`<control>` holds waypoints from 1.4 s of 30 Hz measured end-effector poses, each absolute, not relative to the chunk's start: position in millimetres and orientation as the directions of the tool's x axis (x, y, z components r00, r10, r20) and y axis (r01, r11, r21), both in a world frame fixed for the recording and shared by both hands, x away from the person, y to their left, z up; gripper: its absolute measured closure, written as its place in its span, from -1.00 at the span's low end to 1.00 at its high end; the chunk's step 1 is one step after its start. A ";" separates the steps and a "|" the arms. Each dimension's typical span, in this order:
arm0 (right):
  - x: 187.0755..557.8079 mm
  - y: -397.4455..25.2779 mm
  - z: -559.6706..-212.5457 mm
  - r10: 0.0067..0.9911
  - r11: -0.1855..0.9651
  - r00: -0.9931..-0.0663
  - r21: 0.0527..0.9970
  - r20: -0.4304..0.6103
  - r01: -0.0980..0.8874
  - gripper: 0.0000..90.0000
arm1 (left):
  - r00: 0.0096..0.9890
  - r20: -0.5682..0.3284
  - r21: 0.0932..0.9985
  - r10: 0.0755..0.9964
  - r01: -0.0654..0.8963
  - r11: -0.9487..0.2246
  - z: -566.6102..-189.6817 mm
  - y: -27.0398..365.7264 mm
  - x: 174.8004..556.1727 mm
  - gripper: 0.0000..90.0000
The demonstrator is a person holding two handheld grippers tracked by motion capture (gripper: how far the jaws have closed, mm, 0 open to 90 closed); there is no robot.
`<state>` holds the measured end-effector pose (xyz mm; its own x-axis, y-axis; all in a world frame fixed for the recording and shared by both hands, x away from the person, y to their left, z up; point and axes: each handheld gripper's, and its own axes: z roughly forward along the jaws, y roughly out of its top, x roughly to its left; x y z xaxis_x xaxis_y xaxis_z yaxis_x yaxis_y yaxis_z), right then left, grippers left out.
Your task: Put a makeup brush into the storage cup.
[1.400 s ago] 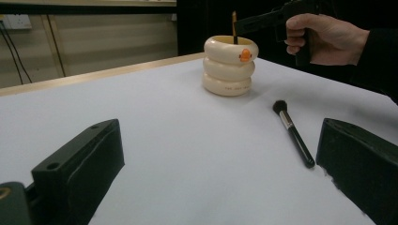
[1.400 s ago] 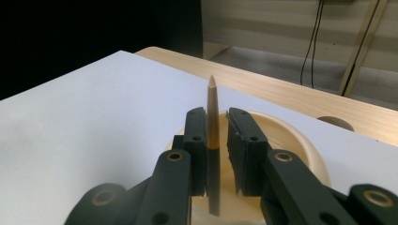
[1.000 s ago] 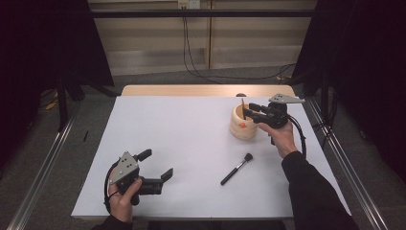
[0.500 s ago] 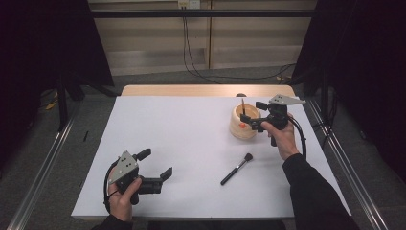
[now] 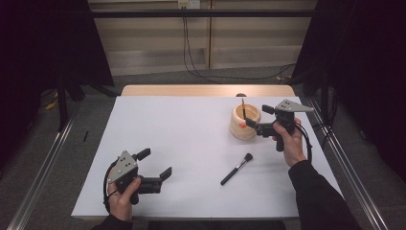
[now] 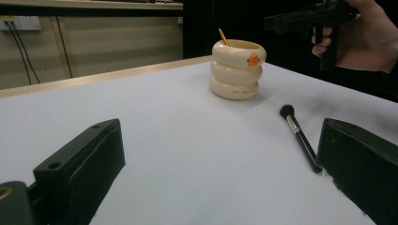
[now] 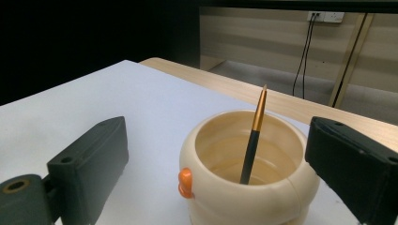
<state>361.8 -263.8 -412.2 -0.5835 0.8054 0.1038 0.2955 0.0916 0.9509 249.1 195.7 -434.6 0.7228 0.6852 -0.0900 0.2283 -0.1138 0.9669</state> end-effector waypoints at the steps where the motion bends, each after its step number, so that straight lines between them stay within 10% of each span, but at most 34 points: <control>1: 359.9 -264.4 -411.8 0.805 0.092 -0.584 0.951 0.103 0.294 -0.89 | 0.721 -0.087 0.967 0.688 0.228 -0.116 -434.7 196.1 249.3 -0.96; 42: 264.5 -287.6 -419.9 0.841 0.091 -0.535 0.952 0.084 0.292 -0.98 | 0.715 -0.071 0.970 0.695 0.211 -0.118 -432.2 198.8 245.7 -0.96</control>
<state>264.5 -287.6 -419.9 -0.5347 0.8409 0.0839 0.2920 0.0907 0.9521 245.7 198.8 -432.2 0.7154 0.6951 -0.0710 0.2107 -0.1177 0.9704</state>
